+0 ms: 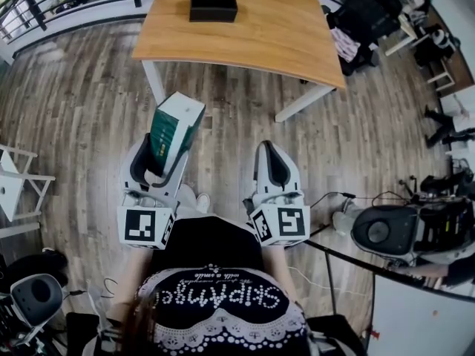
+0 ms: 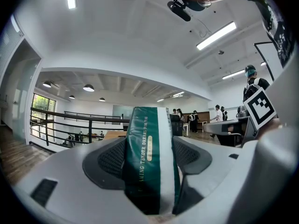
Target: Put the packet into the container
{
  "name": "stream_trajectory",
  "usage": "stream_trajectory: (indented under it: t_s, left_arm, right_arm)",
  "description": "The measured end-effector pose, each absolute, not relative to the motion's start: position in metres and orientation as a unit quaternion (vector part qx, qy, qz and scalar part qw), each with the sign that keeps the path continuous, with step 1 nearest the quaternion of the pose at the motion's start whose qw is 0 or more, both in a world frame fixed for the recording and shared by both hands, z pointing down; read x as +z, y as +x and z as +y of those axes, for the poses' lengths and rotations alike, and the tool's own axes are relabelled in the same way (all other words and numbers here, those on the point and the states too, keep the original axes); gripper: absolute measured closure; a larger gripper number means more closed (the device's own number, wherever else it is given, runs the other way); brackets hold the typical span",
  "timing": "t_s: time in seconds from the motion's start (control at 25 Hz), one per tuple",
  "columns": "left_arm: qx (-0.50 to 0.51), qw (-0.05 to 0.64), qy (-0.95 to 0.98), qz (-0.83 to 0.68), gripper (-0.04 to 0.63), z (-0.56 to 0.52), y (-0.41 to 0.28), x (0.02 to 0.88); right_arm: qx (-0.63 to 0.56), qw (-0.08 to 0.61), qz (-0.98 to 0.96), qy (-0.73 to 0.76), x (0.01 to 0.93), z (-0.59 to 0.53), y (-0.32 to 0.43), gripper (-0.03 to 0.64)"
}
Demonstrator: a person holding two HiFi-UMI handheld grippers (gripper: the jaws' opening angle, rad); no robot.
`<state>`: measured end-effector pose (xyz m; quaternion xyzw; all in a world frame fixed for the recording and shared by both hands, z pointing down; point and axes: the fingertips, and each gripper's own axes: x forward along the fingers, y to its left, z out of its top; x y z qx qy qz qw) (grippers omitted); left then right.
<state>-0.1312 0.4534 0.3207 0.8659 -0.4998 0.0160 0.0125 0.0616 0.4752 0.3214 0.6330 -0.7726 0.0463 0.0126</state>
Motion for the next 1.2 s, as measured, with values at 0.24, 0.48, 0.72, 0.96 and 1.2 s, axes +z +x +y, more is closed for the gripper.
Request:
stream_trajectory:
  t_s: [0.24,0.48,0.72,0.96,1.2]
  left_arm:
    - [0.02,0.024,0.862,-0.507,0.25,0.449,-0.131,0.325]
    - [0.031,0.03,0.862,-0.505,0.25,0.432,-0.128,0.329]
    - [0.03,0.042,0.865,-0.498,0.25,0.392,-0.127,0.33]
    - [0.028,0.048,0.874,-0.483,0.252,0.326,-0.124,0.326]
    - [0.022,0.036,0.886,-0.462,0.253,0.267,-0.131,0.309]
  right_arm:
    - [0.059,0.016,-0.769,0.637,0.33,0.475,0.076,0.575]
    - [0.07,0.008,-0.765,0.64,0.333,0.46,0.083,0.575]
    - [0.084,0.011,-0.757,0.647,0.337,0.429,0.085,0.575]
    - [0.092,0.012,-0.748,0.657,0.334,0.372,0.082,0.575]
    - [0.087,0.008,-0.741,0.665,0.32,0.32,0.064,0.575]
